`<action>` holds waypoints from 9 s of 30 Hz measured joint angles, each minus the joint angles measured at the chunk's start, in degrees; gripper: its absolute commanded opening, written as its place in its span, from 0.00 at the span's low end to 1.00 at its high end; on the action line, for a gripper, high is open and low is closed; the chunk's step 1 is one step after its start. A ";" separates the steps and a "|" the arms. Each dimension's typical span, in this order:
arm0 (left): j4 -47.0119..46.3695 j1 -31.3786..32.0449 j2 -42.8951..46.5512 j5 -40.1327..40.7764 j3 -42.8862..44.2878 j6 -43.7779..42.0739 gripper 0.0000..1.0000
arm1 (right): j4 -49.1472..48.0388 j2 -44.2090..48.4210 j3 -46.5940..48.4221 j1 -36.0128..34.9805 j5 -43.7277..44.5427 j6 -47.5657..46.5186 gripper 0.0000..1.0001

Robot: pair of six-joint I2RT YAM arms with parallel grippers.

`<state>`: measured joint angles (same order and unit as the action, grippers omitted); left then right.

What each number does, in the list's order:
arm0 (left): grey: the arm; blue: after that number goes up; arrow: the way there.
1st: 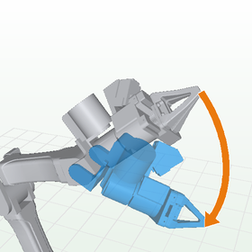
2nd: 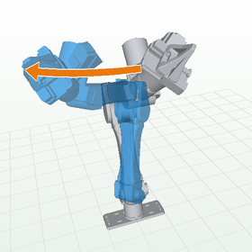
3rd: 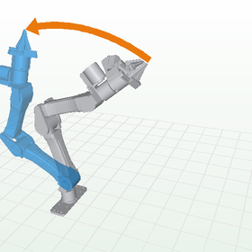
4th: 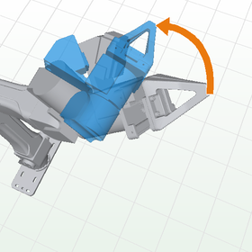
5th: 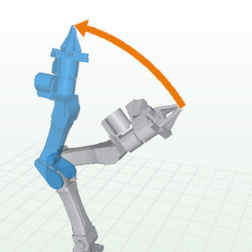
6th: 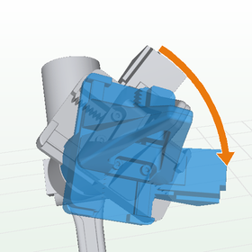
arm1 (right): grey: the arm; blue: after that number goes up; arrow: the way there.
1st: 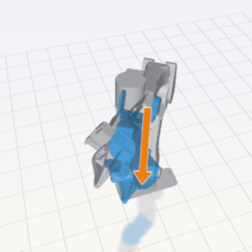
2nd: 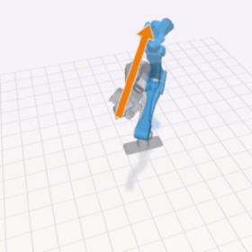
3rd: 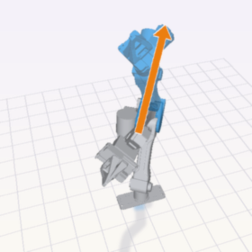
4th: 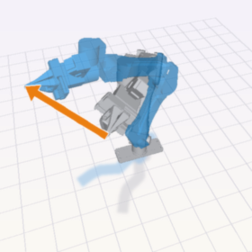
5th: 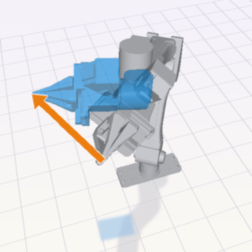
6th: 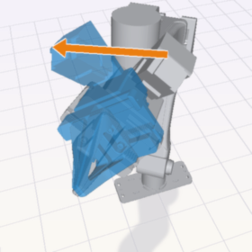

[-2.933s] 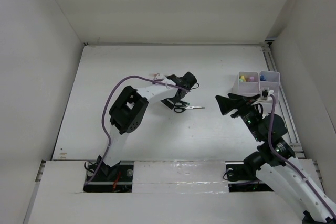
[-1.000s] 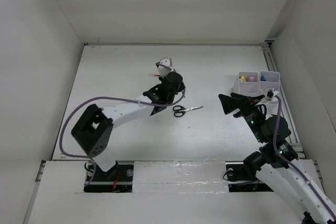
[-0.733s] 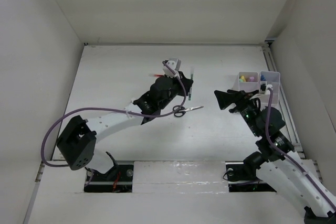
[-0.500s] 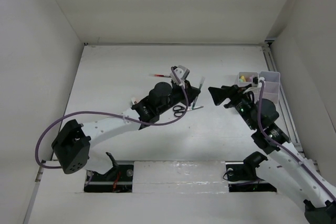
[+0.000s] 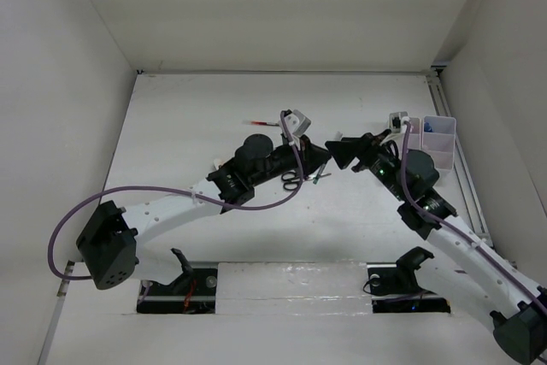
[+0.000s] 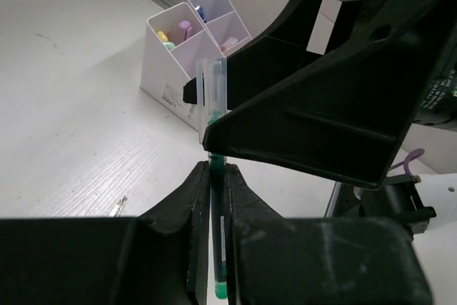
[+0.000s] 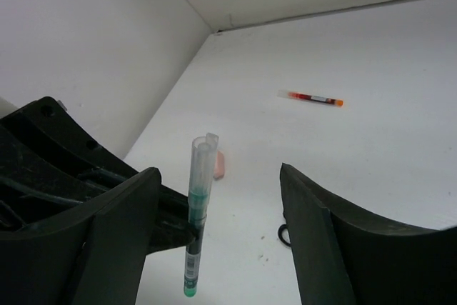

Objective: Sort the stationery into containers
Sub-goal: Place the pen in the storage box, then move the pen to the center of the board.

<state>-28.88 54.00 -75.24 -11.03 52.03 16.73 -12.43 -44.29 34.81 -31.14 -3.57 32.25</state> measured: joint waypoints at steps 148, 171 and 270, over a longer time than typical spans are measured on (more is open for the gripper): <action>80.81 -19.23 -59.71 33.46 66.66 90.31 0.88 | 15.15 11.65 11.50 -0.57 6.60 -9.73 1.00; 78.49 -24.17 -66.79 33.07 76.70 91.76 0.95 | 15.63 15.19 4.92 -3.48 0.31 -5.16 0.99; 77.37 -38.36 -54.07 32.52 54.64 70.20 0.45 | 25.24 22.14 13.94 -5.33 0.55 -8.31 1.00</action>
<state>48.49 15.64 -129.32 21.50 106.67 86.94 12.82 -22.15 48.75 -36.47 -3.03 23.94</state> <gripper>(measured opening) 0.436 0.995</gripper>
